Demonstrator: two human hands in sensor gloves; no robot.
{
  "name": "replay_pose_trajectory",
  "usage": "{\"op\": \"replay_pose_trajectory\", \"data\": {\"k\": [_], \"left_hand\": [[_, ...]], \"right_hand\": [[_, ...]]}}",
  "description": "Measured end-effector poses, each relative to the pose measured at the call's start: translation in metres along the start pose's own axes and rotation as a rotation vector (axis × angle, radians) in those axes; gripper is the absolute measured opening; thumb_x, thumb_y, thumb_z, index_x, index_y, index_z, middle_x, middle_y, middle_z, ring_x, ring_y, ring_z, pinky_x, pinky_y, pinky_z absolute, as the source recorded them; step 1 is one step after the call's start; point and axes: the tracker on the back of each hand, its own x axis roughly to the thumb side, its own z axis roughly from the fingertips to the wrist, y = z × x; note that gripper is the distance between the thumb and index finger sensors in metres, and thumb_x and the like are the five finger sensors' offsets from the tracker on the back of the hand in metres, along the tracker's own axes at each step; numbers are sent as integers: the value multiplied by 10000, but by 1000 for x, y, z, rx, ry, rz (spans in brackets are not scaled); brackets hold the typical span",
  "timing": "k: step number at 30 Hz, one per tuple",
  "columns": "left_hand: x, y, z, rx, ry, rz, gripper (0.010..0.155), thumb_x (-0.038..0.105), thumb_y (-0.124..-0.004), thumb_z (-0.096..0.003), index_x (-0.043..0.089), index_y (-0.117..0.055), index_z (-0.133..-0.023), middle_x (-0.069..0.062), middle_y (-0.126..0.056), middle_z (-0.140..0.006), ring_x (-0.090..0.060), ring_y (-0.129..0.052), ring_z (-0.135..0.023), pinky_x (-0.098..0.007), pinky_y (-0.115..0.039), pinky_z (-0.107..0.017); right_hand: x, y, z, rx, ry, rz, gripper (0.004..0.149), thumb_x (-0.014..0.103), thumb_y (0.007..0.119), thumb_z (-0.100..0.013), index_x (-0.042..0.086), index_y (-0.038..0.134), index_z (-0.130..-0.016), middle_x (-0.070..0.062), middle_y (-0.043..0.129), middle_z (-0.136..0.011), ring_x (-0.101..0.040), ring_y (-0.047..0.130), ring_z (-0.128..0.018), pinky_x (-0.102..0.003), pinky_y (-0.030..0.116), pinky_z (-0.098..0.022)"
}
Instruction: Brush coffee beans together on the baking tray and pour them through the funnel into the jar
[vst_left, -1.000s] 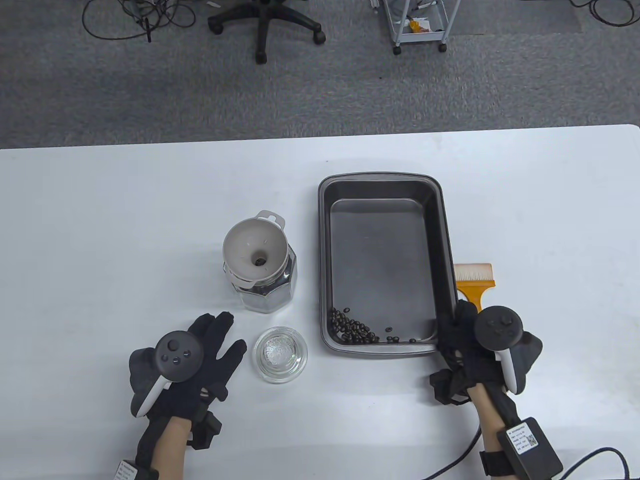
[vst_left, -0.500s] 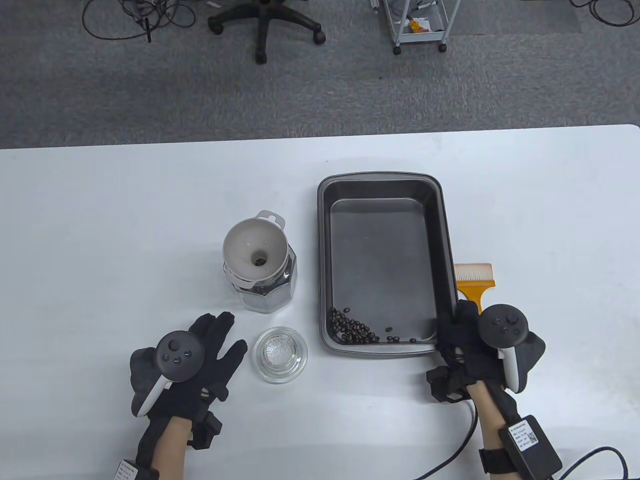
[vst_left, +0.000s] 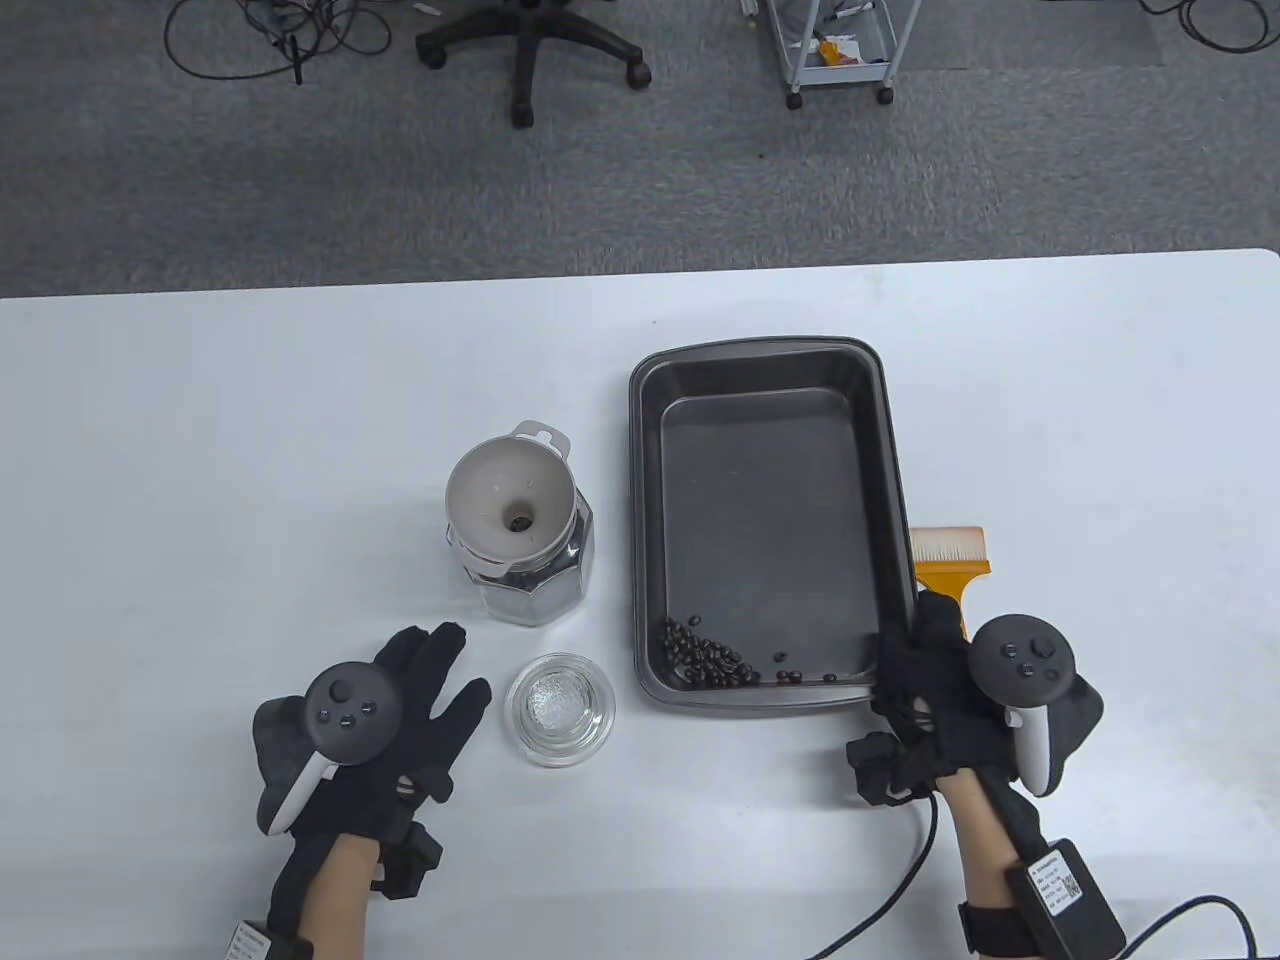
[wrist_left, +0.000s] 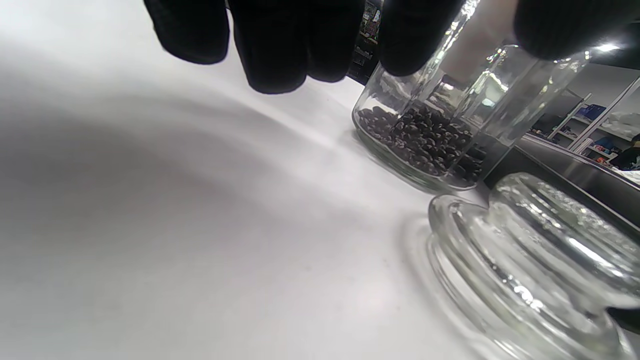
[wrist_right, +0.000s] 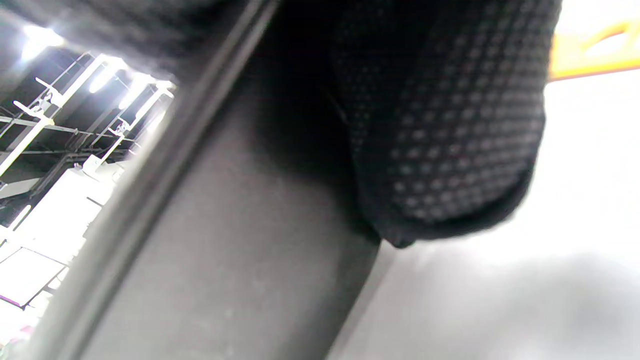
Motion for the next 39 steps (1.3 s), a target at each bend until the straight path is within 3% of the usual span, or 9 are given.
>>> {"op": "replay_pose_trajectory", "data": {"k": [10, 17, 27, 39], "left_hand": [[-2, 3, 0, 2, -5, 23, 711, 758, -666, -490, 429, -550, -1110, -39, -590, -1214, -349, -698, -1061, -570, -593, -775], [-2, 2, -1, -6, -9, 25, 713, 760, -664, -490, 429, -549, -1111, -39, -591, -1214, -348, -699, -1062, -569, -597, -773], [-5, 2, 0, -4, -12, 42, 711, 761, -662, -489, 432, -549, -1109, -36, -594, -1213, -348, -703, -1059, -568, -598, -772], [-2, 2, 0, -11, -33, 50, 710, 761, -662, -490, 432, -549, -1110, -39, -594, -1213, -348, -701, -1060, -569, -598, -772]], "right_hand": [[6, -11, 4, -24, 8, -158, 402, 260, 913, -513, 199, 668, -826, -177, 954, -718, -294, 1111, -337, -221, 1050, -182], [19, -23, 12, -49, -24, -175, 401, 263, 915, -514, 189, 673, -825, -179, 956, -710, -295, 1115, -308, -219, 1050, -176], [61, -52, 22, -62, -49, -192, 406, 270, 914, -519, 173, 673, -831, -179, 954, -708, -291, 1113, -300, -220, 1045, -174], [94, -70, 32, -77, -49, -204, 407, 277, 912, -524, 152, 679, -833, -180, 958, -698, -285, 1110, -291, -216, 1041, -169]]}}
